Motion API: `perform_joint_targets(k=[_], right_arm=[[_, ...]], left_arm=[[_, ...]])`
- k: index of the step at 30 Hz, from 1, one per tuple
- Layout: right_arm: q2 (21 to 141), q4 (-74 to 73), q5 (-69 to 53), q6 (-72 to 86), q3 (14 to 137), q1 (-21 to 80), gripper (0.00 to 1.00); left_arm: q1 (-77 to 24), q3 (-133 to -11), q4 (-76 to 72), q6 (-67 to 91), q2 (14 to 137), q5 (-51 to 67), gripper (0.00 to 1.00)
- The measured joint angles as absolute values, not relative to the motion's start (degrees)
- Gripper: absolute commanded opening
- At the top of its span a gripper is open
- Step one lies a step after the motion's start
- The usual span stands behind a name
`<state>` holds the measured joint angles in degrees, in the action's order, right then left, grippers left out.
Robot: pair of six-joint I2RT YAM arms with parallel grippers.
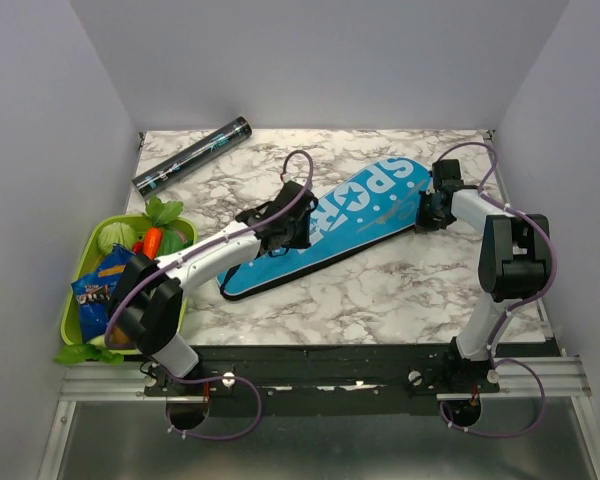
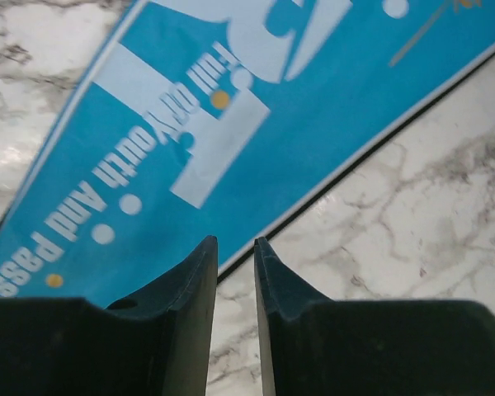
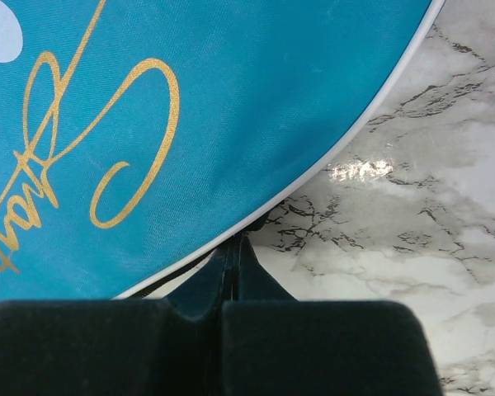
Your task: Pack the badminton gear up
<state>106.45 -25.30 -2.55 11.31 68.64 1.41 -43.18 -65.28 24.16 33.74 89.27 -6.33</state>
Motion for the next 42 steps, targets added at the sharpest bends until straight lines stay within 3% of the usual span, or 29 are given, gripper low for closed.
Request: perform_joint_targets(k=[10, 22, 29, 42], right_arm=[[106.45, -25.32, -3.11, 11.31, 68.62, 1.61, 0.01], [106.45, -26.28, -3.09, 11.51, 68.55, 6.59, 0.01], [106.17, -26.74, -3.73, 13.26, 68.18, 16.8, 0.01], [108.77, -21.56, -14.31, 26.79, 69.1, 46.15, 0.01]], left_arm=[[-36.49, -68.71, 25.39, 31.75, 103.15, -8.19, 0.28], [-36.49, -69.63, 24.99, 31.53, 104.22, -8.25, 0.28], [-36.49, -69.6, 24.56, 31.53, 104.27, -8.58, 0.28], [-35.94, -69.1, 25.76, 32.49, 103.9, -8.82, 0.28]])
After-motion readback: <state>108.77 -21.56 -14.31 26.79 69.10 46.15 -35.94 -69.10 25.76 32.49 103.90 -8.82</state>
